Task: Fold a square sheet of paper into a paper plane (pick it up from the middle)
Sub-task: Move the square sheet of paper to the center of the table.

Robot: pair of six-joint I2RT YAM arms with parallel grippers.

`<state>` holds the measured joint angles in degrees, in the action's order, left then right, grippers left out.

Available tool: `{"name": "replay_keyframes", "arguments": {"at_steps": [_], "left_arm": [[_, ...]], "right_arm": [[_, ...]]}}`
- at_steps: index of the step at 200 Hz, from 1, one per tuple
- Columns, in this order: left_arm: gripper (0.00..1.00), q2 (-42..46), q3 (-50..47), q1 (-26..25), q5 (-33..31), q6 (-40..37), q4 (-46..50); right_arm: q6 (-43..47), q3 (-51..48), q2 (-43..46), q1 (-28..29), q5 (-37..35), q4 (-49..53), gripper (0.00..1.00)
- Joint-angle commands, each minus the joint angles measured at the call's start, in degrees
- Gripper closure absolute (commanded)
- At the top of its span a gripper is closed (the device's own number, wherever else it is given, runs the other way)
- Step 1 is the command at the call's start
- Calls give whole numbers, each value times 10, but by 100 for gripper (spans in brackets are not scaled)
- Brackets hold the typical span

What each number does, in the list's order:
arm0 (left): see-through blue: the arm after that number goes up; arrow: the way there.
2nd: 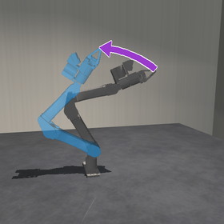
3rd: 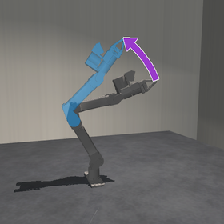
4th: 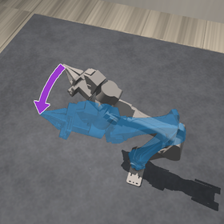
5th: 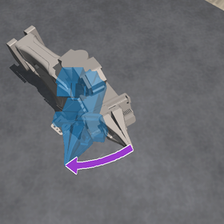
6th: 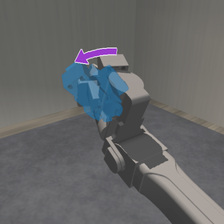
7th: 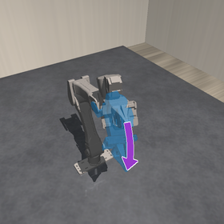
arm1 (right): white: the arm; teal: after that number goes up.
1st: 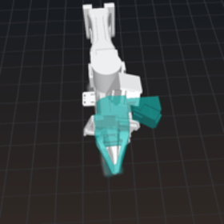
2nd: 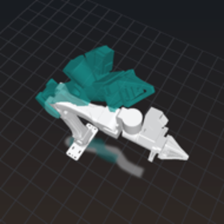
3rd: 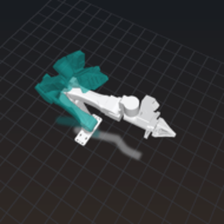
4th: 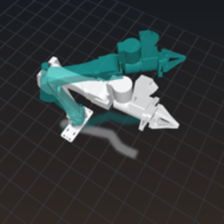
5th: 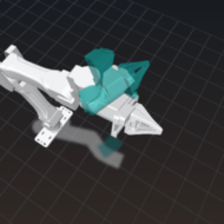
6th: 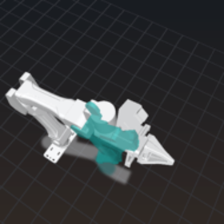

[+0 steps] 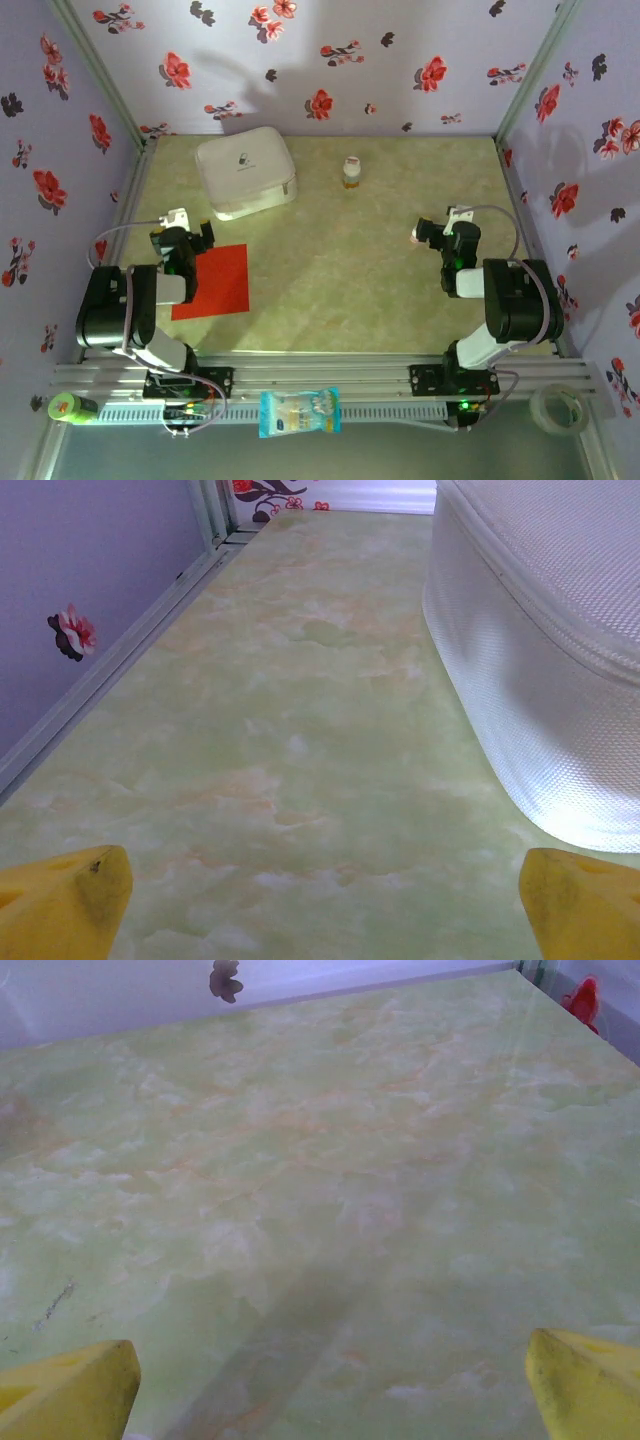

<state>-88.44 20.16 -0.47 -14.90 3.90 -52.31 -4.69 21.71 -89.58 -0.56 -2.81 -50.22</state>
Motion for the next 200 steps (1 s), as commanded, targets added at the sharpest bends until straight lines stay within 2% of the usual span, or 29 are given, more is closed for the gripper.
{"name": "replay_keyframes", "arguments": {"at_steps": [1,200], "left_arm": [[0,-1,8,0,3,1,-19],[0,3,0,0,0,1,-29]], "right_arm": [[-3,11,2,-3,-7,3,1],[-1,9,3,-4,-3,1,1]]}}
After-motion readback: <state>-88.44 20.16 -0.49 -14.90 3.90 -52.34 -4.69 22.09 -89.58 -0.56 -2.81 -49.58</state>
